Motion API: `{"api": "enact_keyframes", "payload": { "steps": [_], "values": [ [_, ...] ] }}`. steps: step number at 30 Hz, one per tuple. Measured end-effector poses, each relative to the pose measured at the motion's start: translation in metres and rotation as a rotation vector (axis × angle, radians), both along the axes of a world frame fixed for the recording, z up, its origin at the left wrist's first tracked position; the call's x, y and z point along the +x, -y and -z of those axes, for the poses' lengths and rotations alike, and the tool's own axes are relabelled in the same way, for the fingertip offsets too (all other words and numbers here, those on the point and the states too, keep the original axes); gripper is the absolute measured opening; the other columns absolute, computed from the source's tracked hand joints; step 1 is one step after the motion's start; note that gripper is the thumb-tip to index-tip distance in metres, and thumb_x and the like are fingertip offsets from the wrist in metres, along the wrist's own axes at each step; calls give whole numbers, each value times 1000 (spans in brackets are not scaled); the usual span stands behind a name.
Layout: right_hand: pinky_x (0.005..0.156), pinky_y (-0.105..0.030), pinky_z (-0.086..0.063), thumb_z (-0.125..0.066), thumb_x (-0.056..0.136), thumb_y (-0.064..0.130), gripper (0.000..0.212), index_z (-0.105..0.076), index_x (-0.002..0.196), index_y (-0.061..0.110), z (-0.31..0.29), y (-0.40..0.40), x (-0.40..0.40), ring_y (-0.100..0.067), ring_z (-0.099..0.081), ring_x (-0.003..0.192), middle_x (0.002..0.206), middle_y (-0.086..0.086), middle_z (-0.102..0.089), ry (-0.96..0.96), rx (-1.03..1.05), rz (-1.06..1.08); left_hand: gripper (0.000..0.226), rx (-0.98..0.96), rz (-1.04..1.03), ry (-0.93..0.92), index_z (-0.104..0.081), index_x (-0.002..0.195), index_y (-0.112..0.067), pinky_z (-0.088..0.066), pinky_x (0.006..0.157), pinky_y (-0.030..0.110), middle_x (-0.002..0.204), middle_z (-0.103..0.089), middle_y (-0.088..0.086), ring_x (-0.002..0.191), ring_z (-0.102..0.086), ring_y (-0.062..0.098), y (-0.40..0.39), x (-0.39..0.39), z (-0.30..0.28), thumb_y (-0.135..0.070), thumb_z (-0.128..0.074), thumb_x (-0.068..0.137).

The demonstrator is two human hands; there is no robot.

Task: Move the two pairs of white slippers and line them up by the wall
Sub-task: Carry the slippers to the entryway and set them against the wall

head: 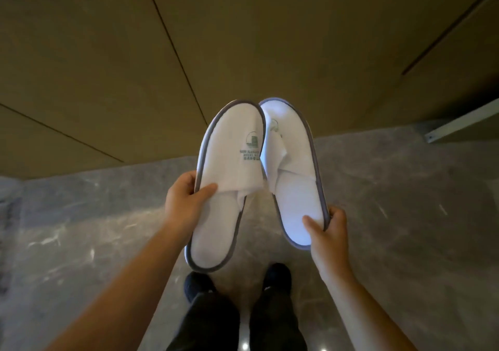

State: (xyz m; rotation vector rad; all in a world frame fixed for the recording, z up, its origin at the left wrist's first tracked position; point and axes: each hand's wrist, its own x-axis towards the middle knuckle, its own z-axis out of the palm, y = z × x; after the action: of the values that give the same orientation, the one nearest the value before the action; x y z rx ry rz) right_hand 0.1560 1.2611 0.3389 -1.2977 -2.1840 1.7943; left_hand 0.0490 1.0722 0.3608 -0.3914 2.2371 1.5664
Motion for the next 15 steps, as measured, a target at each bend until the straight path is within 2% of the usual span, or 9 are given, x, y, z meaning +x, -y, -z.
{"api": "enact_keyframes", "payload": {
  "steps": [3,8,11,15],
  "values": [
    [68,-32,-40,-60,78,4,29,-37,92,12,87,12,-11,-19,-48,80,83,1,-47,62,-9,13,17,-12,-17,43,-55,75,-28,-50,75,46,81,-62,3,81,-60,29,8,-4,84,-14,-63,77],
    [72,-38,-45,-60,79,6,30,-35,94,13,252,28,-22,-19,-48,80,91,-6,-47,134,-11,78,13,16,15,138,-58,79,-27,-53,80,51,89,-66,8,86,-63,32,16,-6,247,-15,-62,77],
    [75,-38,-45,-58,80,6,30,-38,103,6,346,27,-37,-22,-47,85,96,-8,-46,142,-13,143,11,54,5,174,-59,78,-25,-52,82,53,91,-65,11,88,-62,35,9,-15,343,-14,-62,76],
    [72,-28,-42,-56,81,4,34,-37,109,-1,452,14,-65,-23,-47,88,100,-11,-45,83,12,240,16,105,4,177,-56,72,-21,-48,76,44,80,-61,11,80,-58,32,-15,-39,453,-7,-61,77]
  ]
}}
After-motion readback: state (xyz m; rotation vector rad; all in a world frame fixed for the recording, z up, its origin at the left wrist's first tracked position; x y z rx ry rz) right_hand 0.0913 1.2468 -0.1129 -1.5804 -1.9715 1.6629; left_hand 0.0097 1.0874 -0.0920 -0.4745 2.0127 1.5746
